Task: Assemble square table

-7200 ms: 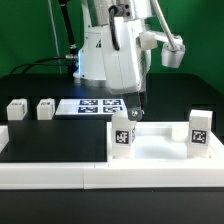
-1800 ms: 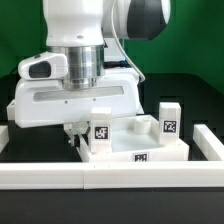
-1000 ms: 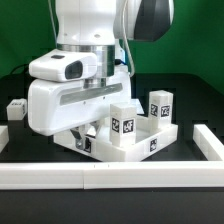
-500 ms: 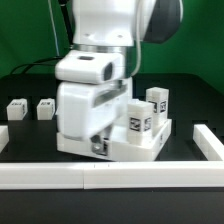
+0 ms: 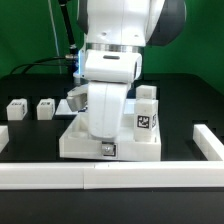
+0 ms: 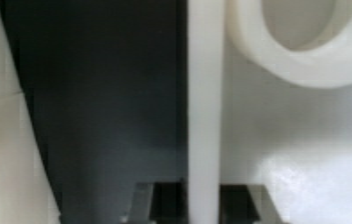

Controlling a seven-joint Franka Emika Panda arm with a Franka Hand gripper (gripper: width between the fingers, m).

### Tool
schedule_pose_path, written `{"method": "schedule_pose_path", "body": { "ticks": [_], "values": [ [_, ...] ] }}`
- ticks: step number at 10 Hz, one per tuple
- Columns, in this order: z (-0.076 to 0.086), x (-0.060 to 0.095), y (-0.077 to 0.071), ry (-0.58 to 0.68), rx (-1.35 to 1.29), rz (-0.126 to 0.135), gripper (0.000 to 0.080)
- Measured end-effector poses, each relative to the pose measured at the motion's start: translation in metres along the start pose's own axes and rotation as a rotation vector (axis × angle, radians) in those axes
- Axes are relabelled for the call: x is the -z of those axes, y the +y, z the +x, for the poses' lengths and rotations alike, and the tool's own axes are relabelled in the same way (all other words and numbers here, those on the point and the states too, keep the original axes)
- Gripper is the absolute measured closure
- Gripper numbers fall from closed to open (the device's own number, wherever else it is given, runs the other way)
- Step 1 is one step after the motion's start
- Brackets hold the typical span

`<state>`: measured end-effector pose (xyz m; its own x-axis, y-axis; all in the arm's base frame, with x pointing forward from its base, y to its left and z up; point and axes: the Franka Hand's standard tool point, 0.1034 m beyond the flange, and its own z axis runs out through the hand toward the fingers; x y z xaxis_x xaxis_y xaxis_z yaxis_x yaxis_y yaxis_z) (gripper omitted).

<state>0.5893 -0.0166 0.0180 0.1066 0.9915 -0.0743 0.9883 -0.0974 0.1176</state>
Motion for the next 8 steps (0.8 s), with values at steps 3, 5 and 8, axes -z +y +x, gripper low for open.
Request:
{"method": "schedule_pose_path", "body": {
  "ticks": [3, 5, 8],
  "values": [
    [0.051, -0.003, 0.010, -0.023, 0.103, 0.062, 0.0735],
    [0.070, 0.002, 0.029, -0.033, 0.178, 0.081, 0.0739],
    [0.062, -0.001, 0.029, -0.043, 0.370, 0.079, 0.0739]
  ]
}}
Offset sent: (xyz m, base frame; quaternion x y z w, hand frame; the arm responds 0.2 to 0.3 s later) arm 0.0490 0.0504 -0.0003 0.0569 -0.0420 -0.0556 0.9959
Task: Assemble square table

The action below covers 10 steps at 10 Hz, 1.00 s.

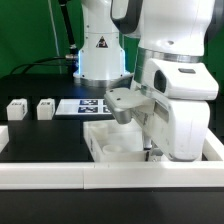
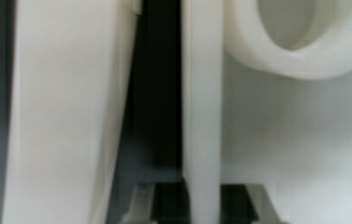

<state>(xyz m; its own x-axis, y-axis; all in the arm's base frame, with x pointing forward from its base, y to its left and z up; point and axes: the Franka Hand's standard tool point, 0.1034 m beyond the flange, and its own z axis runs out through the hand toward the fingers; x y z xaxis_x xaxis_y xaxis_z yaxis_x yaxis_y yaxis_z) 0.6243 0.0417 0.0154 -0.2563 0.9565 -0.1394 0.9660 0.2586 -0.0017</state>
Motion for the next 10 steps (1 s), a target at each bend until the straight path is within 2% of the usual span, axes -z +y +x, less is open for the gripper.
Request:
{"method": "schedule_pose_path", "body": {
  "ticks": [1, 3, 5, 7, 10],
  "values": [
    [-0.001, 0.000, -0.001, -0.003, 0.050, 0.001, 0.0739],
    [-0.001, -0.004, -0.008, -0.014, 0.157, 0.026, 0.0739],
    [0.019, -0.001, -0.010, -0.016, 0.215, 0.065, 0.0739],
    [0.035, 0.001, -0.008, -0.014, 0.261, 0.123, 0.0739],
    [0.032, 0.000, -0.010, -0.010, 0.376, 0.137, 0.0739]
  ]
}}
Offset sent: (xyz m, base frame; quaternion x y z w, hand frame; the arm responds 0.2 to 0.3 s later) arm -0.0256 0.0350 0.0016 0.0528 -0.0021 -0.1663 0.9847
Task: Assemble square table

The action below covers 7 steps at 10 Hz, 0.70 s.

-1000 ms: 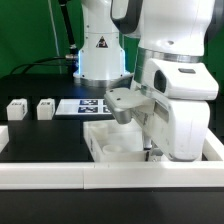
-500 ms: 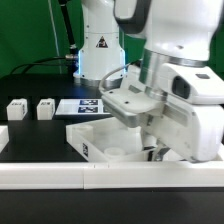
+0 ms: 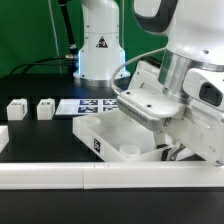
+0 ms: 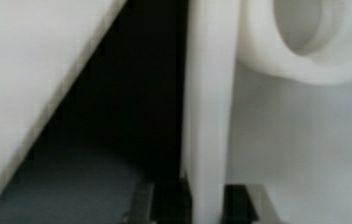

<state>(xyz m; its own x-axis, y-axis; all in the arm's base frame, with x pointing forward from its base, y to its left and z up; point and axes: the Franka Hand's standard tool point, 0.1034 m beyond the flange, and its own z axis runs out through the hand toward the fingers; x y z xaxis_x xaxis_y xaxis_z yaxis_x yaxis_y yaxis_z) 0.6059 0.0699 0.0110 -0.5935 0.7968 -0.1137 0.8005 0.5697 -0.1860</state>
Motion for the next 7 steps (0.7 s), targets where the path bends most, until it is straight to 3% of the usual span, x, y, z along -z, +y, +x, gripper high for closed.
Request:
{"method": "schedule_pose_path", "body": {
  "ticks": [3, 4, 6, 7],
  "values": [
    [0.001, -0.002, -0.009, 0.012, 0.137, 0.030, 0.0738],
    [0.007, -0.002, -0.012, 0.017, 0.215, 0.009, 0.0738],
    [0.011, -0.002, -0.015, 0.001, 0.347, -0.095, 0.0738],
    [0.010, -0.003, -0.016, -0.013, 0.369, -0.134, 0.0738]
  ]
}}
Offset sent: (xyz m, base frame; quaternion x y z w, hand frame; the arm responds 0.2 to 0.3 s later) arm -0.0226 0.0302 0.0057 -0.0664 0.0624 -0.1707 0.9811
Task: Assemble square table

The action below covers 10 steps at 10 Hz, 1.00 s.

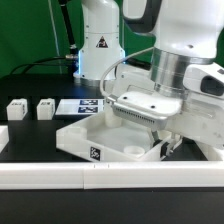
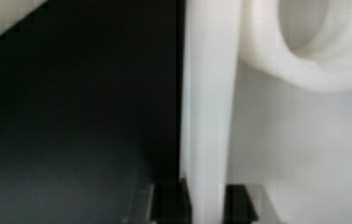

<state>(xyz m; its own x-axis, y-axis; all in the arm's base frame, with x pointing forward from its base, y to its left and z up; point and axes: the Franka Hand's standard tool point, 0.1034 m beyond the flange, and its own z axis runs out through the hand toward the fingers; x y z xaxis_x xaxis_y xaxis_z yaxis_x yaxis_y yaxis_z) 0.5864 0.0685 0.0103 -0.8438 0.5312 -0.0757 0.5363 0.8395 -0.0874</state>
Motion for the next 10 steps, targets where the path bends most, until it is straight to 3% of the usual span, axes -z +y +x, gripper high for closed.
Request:
{"method": "schedule_pose_path", "body": {
  "ticks": [1, 5, 6, 8, 10],
  "values": [
    [0.001, -0.001, -0.004, 0.005, 0.069, -0.008, 0.0738],
    [0.004, -0.001, -0.010, 0.008, 0.244, 0.018, 0.0738],
    [0.011, 0.001, -0.002, 0.011, 0.305, 0.018, 0.0739],
    [0.022, 0.002, 0.015, 0.016, 0.455, -0.003, 0.0739],
    [0.021, 0.001, 0.014, 0.027, 0.605, -0.027, 0.0739]
  ]
}}
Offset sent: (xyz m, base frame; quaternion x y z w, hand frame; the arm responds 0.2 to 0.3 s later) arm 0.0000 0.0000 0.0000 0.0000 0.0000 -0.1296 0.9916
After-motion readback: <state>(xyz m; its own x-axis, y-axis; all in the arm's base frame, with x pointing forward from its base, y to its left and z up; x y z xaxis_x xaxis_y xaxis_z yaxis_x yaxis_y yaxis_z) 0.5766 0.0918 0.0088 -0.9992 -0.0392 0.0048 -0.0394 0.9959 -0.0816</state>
